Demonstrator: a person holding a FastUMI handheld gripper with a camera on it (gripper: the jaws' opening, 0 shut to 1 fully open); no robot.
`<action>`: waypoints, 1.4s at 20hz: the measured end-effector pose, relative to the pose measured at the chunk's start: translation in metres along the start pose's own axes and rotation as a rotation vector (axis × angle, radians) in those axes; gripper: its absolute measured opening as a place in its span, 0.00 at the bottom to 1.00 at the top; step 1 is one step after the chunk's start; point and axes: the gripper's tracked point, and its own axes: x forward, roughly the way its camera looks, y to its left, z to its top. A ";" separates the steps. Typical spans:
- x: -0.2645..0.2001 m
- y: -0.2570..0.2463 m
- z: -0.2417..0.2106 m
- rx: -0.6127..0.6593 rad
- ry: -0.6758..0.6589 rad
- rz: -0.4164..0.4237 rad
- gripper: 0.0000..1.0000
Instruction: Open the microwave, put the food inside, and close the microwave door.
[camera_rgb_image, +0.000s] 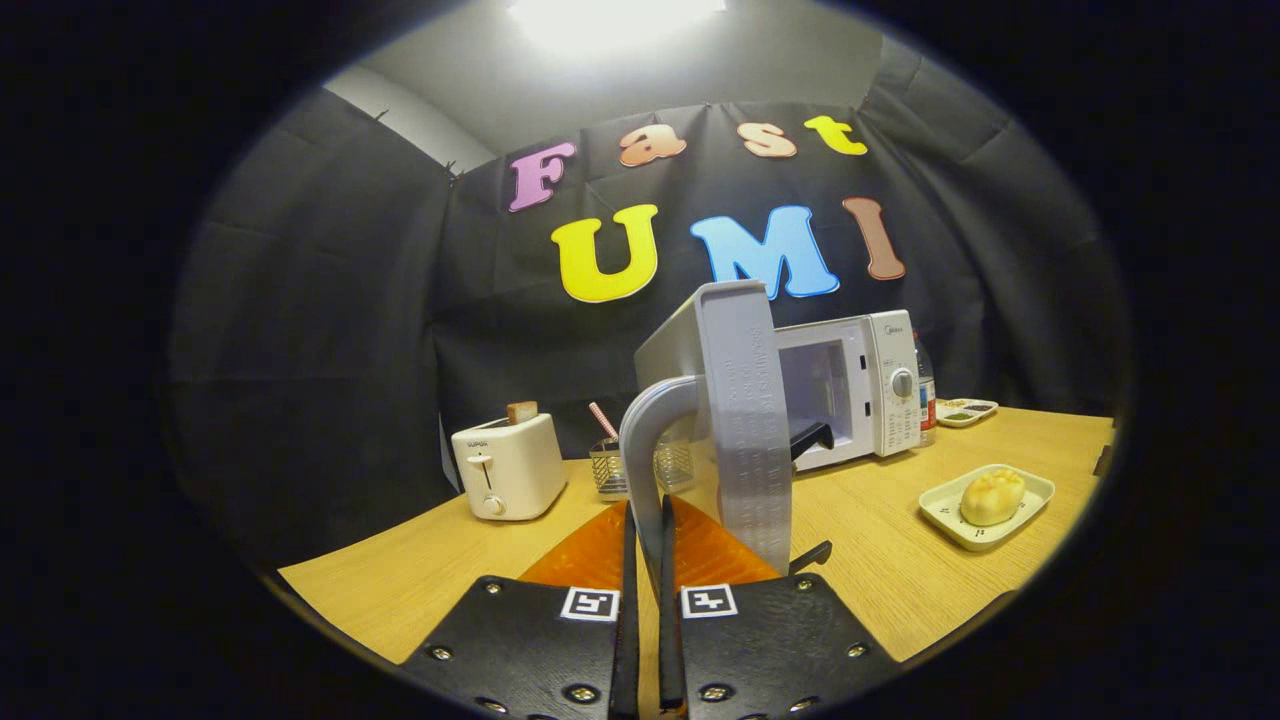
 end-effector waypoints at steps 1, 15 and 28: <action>-0.001 0.004 0.000 -0.010 -0.006 -0.008 0.08; -0.061 0.011 0.014 -0.042 0.065 0.258 0.96; -0.022 -0.210 0.015 -0.161 0.160 -0.002 0.97</action>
